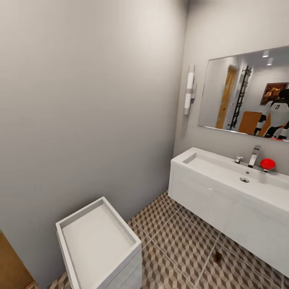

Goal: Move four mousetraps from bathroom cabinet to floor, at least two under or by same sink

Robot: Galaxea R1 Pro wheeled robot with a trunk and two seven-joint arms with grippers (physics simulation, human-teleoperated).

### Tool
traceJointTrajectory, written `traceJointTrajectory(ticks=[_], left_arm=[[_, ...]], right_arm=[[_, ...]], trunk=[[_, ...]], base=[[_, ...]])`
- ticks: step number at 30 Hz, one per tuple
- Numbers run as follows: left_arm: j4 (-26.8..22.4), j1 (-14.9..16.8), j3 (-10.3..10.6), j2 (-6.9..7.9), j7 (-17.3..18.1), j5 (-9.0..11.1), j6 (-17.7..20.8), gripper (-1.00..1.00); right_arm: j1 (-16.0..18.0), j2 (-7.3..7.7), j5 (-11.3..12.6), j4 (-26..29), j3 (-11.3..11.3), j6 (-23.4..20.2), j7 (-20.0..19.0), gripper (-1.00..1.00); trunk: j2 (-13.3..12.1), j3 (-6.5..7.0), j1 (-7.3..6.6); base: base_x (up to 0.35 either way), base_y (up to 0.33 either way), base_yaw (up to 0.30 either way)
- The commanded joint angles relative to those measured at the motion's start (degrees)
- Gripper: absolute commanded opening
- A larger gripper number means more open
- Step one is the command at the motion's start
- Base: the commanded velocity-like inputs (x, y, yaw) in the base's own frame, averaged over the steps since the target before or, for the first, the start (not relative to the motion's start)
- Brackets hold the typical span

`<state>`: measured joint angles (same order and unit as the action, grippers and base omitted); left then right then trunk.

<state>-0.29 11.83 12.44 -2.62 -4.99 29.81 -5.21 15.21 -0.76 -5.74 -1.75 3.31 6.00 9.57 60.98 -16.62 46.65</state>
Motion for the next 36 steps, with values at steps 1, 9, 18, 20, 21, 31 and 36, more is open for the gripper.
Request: traceJointTrajectory(ticks=[1,9,18,20,21,31,36], left_arm=[[0.03,0.04,0.48,-0.02,-0.2,0.42,-0.16,1.0],[0.04,0.04,0.48,-0.02,-0.2,0.42,-0.16,1.0],[0.02,0.04,0.48,-0.02,-0.2,0.42,-0.16,1.0],[0.02,0.04,0.48,-0.02,-0.2,0.42,-0.16,1.0],[0.02,0.04,0.48,-0.02,-0.2,0.42,-0.16,1.0],[0.04,0.04,0.48,-0.02,-0.2,0.42,-0.16,1.0],[0.05,0.04,0.48,0.0,-0.2,0.42,-0.16,1.0]], right_arm=[[0.08,-0.02,-0.5,-0.19,0.29,0.17,0.37,1.0],[0.09,0.01,-0.5,-0.19,0.29,0.15,0.37,1.0],[0.08,0.05,-0.5,-0.19,0.29,0.15,0.37,1.0],[0.08,0.04,-0.5,-0.19,0.29,0.15,0.37,1.0],[0.08,0.04,-0.5,-0.19,0.29,0.15,0.37,1.0],[0.08,0.06,-0.5,-0.19,0.29,0.15,0.39,1.0],[0.08,0.05,-0.5,-0.19,0.29,0.15,0.38,1.0]], trunk=[[0.05,-0.07,0.0],[0.05,-0.07,0.0],[0.05,-0.07,0.0],[0.05,-0.07,0.0],[0.05,-0.07,0.0],[0.05,-0.07,0.0],[0.05,-0.07,0.0]], base=[[0.0,0.0,0.25],[0.0,0.0,0.266],[0.0,0.0,0.273],[0.0,0.0,0.274],[0.0,0.0,0.274],[0.0,0.0,0.274],[0.0,0.0,0.274]])
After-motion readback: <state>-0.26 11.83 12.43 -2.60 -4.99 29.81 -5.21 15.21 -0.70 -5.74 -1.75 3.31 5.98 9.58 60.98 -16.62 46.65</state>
